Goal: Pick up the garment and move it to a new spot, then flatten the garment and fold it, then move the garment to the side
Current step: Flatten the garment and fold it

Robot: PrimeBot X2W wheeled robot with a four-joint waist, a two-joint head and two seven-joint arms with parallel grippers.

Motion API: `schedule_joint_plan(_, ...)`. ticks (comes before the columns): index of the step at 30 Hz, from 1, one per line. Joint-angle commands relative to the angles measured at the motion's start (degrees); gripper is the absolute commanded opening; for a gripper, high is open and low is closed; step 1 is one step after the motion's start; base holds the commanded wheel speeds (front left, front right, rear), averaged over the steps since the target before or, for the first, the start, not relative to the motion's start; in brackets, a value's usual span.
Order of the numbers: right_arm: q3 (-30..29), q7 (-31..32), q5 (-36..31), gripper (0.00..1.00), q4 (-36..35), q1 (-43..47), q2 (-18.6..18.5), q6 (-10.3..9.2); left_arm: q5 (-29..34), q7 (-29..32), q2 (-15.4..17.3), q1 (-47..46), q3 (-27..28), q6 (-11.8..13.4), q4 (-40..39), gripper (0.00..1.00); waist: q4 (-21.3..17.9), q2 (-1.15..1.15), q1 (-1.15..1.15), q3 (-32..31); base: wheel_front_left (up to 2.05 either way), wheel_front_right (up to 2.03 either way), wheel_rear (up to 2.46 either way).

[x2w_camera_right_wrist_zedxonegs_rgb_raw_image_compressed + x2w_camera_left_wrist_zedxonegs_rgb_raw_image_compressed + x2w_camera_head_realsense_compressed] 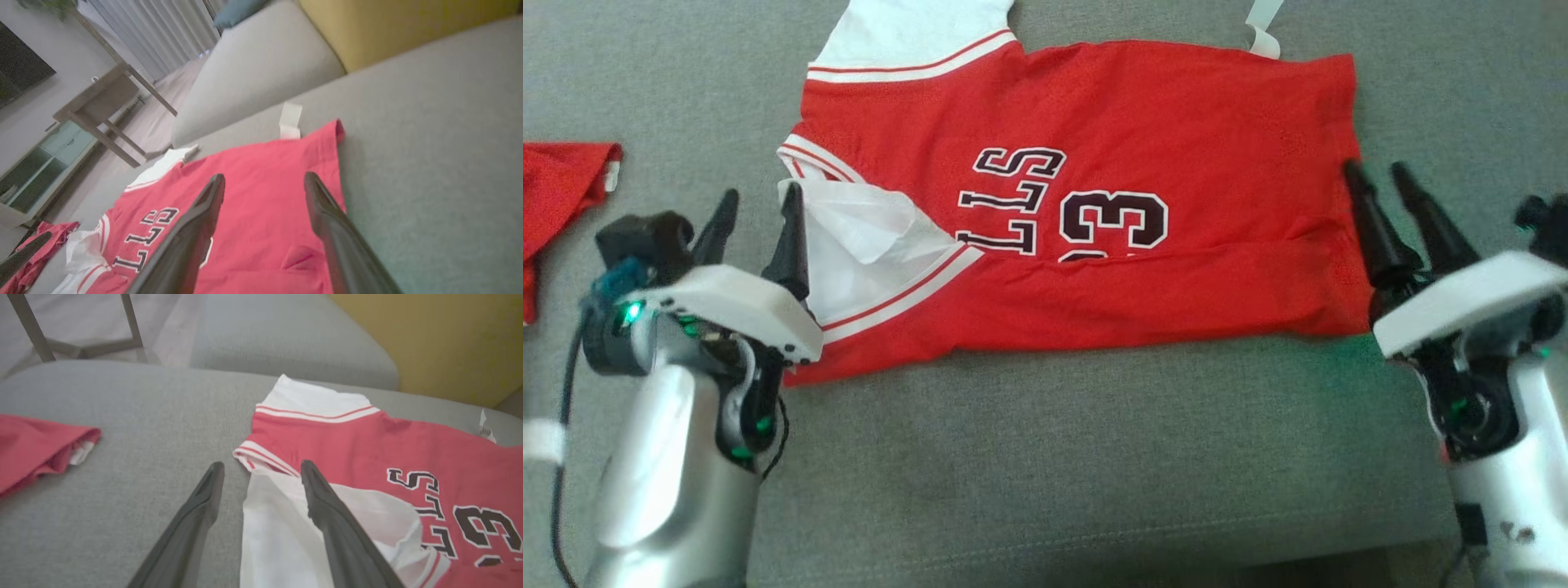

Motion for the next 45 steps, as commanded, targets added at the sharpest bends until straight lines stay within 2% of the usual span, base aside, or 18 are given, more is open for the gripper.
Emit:
schedule_joint_plan(1, 1.0, -3.7, -2.2, 1.00, -2.6, 1.8, -1.1, 0.43, 0.9, -2.5, 0.8, 0.0, 2.1, 0.8, -2.6, 1.00, 0.2, 0.00, 0.00, -0.2, 0.00, 0.00, 0.00)
schedule_joint_plan(5, 0.7, -13.5, -10.1, 1.00, -4.6, 5.2, -1.3, 0.43, 4.0, -10.1, -0.6, 3.8, 1.9, 4.1, -5.0, 1.00, 0.9, 0.00, 0.00, -1.2, 0.00, 0.00, 0.00)
schedule_joint_plan(8, -0.1, -17.2, -15.9, 1.00, -6.3, 8.1, -0.9, 0.43, 6.1, -13.5, -1.0, 6.9, 1.0, 5.7, -7.4, 1.00, 1.1, 0.00, 0.00, -2.2, 0.00, 0.00, 0.00)
schedule_joint_plan(12, -0.9, -18.1, -19.7, 1.00, -8.0, 12.0, 0.7, 0.43, 7.9, -15.5, -1.1, 11.8, 0.6, 7.7, -10.9, 1.00, 1.0, 0.00, 0.00, -3.8, 0.00, 0.00, 0.00)
schedule_joint_plan(19, -1.2, -16.6, -21.7, 1.00, -9.5, 17.1, 2.9, 0.43, 8.6, -16.3, -1.1, 18.6, 0.1, 9.2, -15.0, 1.00, 1.1, 0.00, 0.00, -5.9, 0.00, 0.00, 0.00)
schedule_joint_plan(26, -1.3, -15.7, -22.4, 1.00, -10.0, 18.3, 3.6, 0.43, 8.4, -16.2, -1.0, 20.1, -0.6, 9.2, -14.8, 1.00, 1.4, 0.00, 0.00, -6.9, 0.00, 0.00, 0.00)
schedule_joint_plan(33, -2.1, -14.4, -23.3, 1.00, -9.3, 18.6, 3.4, 0.43, 8.2, -14.9, -0.4, 19.0, -2.0, 7.8, -12.9, 1.00, 1.4, 0.00, 0.00, -6.8, 0.00, 0.00, 0.00)
schedule_joint_plan(45, -3.0, -9.3, -23.8, 1.00, -1.6, 13.8, 1.1, 0.43, 4.9, -6.4, -0.7, 13.4, -3.8, 4.7, -3.0, 1.00, 1.5, 0.00, 0.00, -0.6, 0.00, 0.00, 0.00)
